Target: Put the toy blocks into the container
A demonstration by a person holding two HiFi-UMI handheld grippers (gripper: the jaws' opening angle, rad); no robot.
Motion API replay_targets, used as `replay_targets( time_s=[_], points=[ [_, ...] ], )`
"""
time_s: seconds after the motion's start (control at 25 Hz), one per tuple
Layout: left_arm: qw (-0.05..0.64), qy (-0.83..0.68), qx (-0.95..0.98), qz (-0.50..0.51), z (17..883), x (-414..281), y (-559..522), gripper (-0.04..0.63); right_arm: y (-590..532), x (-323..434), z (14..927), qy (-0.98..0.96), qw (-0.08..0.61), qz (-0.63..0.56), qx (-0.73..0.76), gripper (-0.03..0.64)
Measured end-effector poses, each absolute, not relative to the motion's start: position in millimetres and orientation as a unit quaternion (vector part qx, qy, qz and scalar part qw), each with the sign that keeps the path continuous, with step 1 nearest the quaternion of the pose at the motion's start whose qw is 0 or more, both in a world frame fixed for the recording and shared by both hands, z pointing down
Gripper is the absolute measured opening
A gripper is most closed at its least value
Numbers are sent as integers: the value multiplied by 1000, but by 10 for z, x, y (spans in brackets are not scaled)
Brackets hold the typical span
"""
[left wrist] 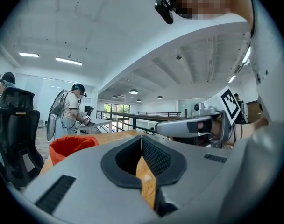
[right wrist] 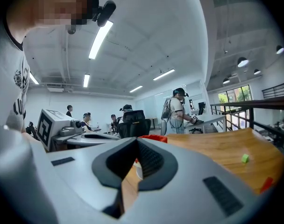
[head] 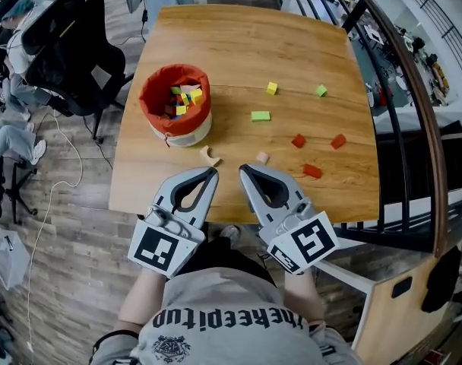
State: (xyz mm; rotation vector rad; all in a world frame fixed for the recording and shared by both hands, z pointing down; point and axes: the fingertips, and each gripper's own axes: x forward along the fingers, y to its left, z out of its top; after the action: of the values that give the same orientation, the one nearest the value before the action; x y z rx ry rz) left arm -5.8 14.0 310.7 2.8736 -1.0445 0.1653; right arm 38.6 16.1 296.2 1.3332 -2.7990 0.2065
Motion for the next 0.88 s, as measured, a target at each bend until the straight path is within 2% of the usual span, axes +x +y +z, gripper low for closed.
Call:
replay_targets(
  time_s=[0.72,0.88],
  points=[
    [54,-350,929,104,3555,-133,-309,17,-246,305,3081,-900,29,82,427,11],
    [82,-343,929,109,3702,-141,-406,108,-325,283,3144,-898,35,90,428,11]
  ],
)
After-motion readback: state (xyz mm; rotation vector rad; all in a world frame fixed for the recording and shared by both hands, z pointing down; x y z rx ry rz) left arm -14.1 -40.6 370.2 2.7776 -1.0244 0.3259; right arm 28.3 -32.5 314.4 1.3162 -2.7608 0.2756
